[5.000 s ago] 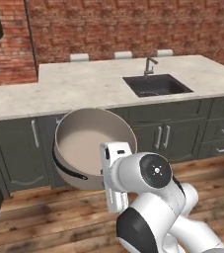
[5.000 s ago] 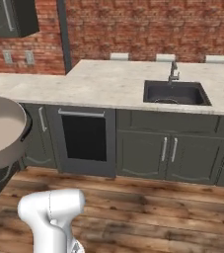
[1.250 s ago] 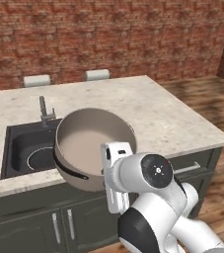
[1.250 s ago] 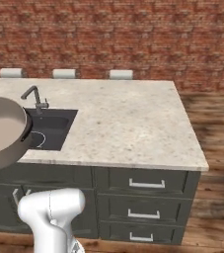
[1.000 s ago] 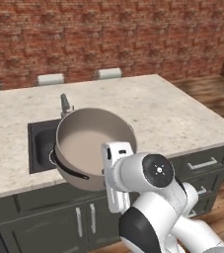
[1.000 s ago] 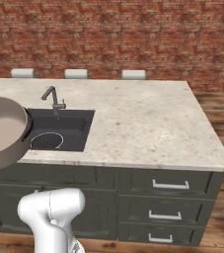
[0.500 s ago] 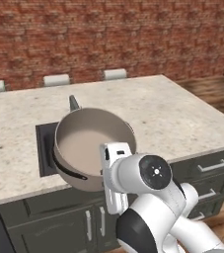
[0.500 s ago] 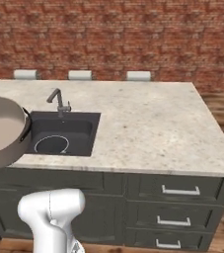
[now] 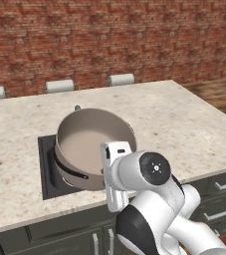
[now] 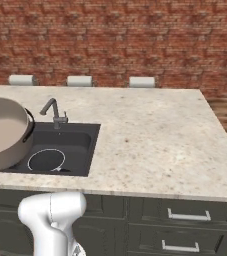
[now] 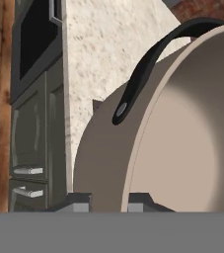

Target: Move the pot and pan from the stove into the sink.

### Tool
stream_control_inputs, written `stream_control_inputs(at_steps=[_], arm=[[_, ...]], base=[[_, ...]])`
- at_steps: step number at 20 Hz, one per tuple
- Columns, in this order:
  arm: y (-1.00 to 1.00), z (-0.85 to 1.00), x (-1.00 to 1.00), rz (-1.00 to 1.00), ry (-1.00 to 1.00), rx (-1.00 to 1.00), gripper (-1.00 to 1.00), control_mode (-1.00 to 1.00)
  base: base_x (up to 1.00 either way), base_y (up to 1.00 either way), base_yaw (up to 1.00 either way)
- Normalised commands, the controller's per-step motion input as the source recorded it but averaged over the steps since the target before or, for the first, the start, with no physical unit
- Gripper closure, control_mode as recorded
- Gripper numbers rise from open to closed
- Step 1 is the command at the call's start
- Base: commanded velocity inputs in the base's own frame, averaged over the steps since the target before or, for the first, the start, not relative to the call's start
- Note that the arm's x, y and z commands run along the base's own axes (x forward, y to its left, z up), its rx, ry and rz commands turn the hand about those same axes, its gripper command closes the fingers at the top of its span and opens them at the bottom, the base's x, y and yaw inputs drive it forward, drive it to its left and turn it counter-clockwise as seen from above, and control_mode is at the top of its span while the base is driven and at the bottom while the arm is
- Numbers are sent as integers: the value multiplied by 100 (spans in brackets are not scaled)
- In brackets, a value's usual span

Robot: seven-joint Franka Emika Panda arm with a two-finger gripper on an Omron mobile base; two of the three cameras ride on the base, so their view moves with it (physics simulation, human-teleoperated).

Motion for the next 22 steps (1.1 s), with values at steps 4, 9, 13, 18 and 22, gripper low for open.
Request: stream_control_inputs(at_steps=[4, 9, 13, 18, 22], arm=[[0, -3, 28, 0, 1, 0, 100, -100], [-3, -7, 67, 4, 4, 0, 100, -100], [-8, -12, 44, 6, 6, 0, 100, -100], [-12, -22, 22, 12, 12, 0, 100, -100], [-13, -10, 28, 12, 17, 0, 100, -100]], base=[[0, 0, 0], [0, 0, 0], [0, 0, 0], [0, 0, 0], [0, 0, 0]])
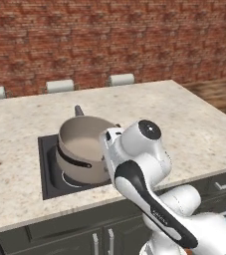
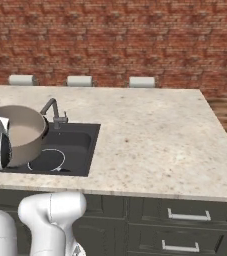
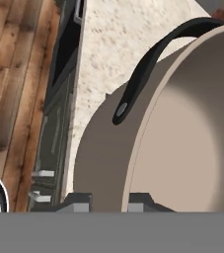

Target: Move the pot and pan from the stove into the sink.

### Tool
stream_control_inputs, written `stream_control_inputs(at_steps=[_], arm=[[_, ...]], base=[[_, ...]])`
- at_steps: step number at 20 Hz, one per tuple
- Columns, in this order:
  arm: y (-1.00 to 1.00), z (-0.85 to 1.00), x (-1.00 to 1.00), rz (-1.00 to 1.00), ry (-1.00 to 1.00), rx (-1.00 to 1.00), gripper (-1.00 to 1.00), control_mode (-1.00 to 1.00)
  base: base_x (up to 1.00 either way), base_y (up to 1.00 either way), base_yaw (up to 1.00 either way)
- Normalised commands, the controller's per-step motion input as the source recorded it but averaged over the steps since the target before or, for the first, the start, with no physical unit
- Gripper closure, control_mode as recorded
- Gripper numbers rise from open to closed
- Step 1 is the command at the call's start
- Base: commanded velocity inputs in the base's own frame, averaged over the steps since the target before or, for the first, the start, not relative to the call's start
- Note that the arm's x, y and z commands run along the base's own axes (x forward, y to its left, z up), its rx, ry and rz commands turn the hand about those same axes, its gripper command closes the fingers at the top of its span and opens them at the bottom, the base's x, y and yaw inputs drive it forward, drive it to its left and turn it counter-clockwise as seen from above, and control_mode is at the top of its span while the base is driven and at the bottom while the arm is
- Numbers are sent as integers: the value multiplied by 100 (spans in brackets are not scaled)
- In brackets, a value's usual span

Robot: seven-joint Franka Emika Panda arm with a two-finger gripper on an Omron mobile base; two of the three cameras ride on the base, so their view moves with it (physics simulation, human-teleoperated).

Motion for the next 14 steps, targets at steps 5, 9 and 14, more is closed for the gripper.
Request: stream_control_inputs(at_steps=[5, 9, 14], arm=[[-7, -3, 28, 7, 26, -2, 100, -100], [-1, 0, 31, 3, 25, -4, 100, -100], [0, -1, 36, 1, 20, -2, 100, -100]], base=[[0, 0, 0], [0, 0, 0], [0, 0, 0]])
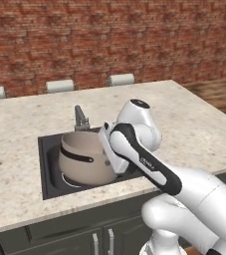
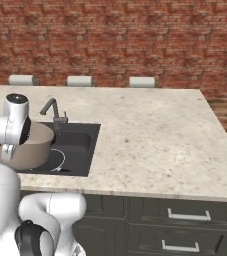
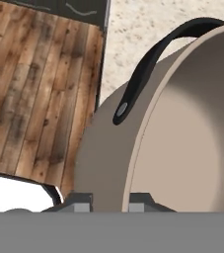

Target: Move the pot and pan from the stove into the sink.

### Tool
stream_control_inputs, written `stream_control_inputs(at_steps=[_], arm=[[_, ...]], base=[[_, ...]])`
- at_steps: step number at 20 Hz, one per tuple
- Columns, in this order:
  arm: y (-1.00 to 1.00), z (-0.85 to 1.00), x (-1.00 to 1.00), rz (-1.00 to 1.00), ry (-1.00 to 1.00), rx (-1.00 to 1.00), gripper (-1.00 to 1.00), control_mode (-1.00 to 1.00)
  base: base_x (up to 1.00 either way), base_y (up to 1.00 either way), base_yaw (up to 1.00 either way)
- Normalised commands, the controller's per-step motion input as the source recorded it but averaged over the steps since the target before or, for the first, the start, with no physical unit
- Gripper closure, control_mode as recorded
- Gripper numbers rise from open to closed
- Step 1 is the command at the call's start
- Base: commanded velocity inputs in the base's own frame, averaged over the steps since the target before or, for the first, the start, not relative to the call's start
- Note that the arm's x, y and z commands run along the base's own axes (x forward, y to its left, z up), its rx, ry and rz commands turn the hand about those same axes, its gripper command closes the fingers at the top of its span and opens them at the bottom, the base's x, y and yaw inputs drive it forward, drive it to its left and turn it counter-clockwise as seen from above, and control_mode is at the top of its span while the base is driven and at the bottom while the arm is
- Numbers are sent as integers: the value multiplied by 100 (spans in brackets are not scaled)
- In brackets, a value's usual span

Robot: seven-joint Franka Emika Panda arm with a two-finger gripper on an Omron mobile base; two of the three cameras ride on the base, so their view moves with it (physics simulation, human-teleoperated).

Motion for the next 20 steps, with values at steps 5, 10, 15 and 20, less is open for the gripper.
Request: stream_control_inputs(at_steps=[5, 10, 15, 20], arm=[[0, 0, 26, 2, 15, -1, 100, -100], [-5, 0, 16, 0, 0, 0, 100, -100], [-15, -8, 42, 0, 4, 0, 100, -100], [-7, -21, 27, 0, 2, -3, 100, -100]], base=[[0, 0, 0], [0, 0, 0], [0, 0, 0], [0, 0, 0]])
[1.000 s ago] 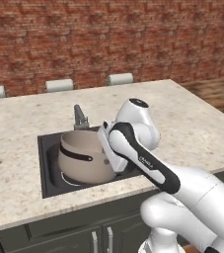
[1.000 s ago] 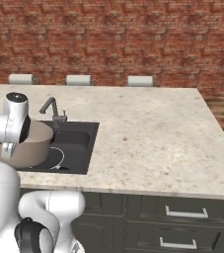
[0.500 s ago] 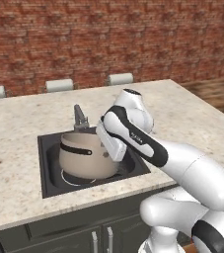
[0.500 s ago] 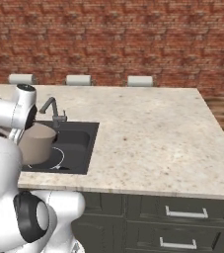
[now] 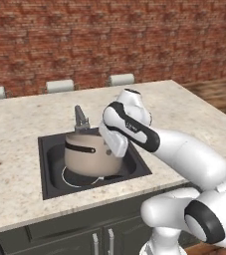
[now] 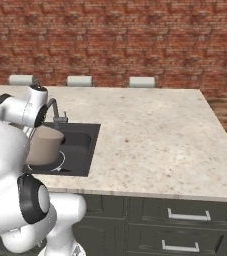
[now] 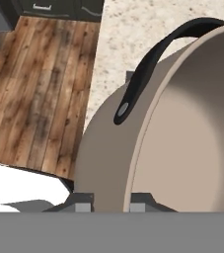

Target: Move the pot and pan from the stove into the sink.

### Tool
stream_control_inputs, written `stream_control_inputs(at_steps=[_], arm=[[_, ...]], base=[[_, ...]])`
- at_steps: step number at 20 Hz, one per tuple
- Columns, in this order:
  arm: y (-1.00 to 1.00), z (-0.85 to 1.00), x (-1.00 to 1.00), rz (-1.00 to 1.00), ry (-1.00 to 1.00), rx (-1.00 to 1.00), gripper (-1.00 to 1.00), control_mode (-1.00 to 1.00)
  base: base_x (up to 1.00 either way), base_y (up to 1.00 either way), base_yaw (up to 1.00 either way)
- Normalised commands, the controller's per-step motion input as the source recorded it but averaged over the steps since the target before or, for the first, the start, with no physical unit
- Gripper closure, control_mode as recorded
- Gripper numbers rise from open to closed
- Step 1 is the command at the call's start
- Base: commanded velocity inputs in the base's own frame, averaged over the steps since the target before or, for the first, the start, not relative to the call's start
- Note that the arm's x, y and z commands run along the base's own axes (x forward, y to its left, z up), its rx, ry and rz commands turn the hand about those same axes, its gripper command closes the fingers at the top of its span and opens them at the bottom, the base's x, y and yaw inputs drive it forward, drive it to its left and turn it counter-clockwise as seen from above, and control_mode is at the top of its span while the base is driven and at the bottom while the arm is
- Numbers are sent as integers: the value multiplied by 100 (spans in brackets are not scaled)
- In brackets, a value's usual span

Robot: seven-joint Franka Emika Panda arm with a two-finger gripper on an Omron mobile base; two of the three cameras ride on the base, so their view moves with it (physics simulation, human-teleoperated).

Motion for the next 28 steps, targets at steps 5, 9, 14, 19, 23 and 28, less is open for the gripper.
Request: stream_control_inputs(at_steps=[5, 9, 14, 19, 23, 28], arm=[[0, -23, 35, 0, 0, -5, 100, -100], [0, -30, 52, 0, 0, -5, 100, -100], [0, -34, 61, 0, 0, -5, 100, -100], [0, -42, 55, 0, 0, -5, 100, -100], [0, -49, 42, 0, -2, -5, 100, -100], [0, -51, 34, 0, -6, -3, 100, -100]], base=[[0, 0, 0], [0, 0, 0], [0, 0, 0], [0, 0, 0], [0, 0, 0], [0, 0, 0]])
